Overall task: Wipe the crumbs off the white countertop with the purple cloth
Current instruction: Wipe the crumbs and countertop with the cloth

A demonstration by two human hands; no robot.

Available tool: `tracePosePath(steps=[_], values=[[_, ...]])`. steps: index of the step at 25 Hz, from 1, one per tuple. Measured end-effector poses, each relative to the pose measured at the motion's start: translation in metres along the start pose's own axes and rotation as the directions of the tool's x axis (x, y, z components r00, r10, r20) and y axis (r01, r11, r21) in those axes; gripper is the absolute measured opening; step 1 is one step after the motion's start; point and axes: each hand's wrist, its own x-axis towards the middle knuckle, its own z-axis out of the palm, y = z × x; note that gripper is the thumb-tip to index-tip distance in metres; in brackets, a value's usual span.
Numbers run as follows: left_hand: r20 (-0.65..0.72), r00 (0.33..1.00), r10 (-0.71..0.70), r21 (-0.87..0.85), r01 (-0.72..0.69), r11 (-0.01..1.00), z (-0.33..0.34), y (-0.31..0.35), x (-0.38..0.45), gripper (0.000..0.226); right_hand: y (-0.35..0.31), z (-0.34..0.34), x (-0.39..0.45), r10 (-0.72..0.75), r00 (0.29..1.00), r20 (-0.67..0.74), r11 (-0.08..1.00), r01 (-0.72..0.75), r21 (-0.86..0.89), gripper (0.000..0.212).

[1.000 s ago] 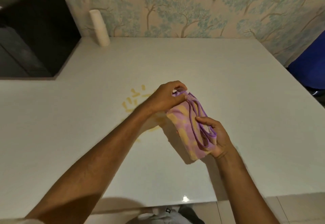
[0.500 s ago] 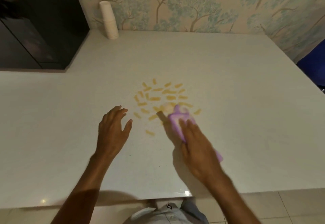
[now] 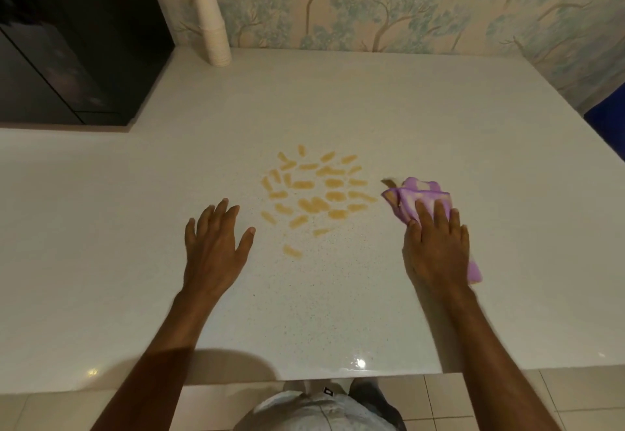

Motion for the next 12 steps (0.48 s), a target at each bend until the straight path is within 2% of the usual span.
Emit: tracePosePath(steps=[3,7,9,12], values=[[0.004,1.000,-0.009,0.009,0.009,1.000,-0.001,0.001,0.000,0.063,-0.031,0.004,0.017,-0.034,0.998,0.052,0.999,0.032,0.026,0.055],[0.018,1.000,-0.012,0.019,0.011,1.000,0.000,0.001,-0.001,0.065,-0.093,0.016,-0.017,-0.251,0.965,0.076,0.964,0.241,0.115,0.056],[0.010,1.000,-0.014,0.019,0.014,1.000,0.001,0.000,-0.001,0.067,-0.116,0.023,-0.053,-0.364,0.928,0.074,0.923,0.349,0.160,0.057],[0.001,1.000,-0.008,0.028,0.008,1.000,0.001,-0.001,0.000,0.072,-0.124,0.029,-0.098,-0.567,0.819,0.081,0.817,0.548,0.179,0.055]])
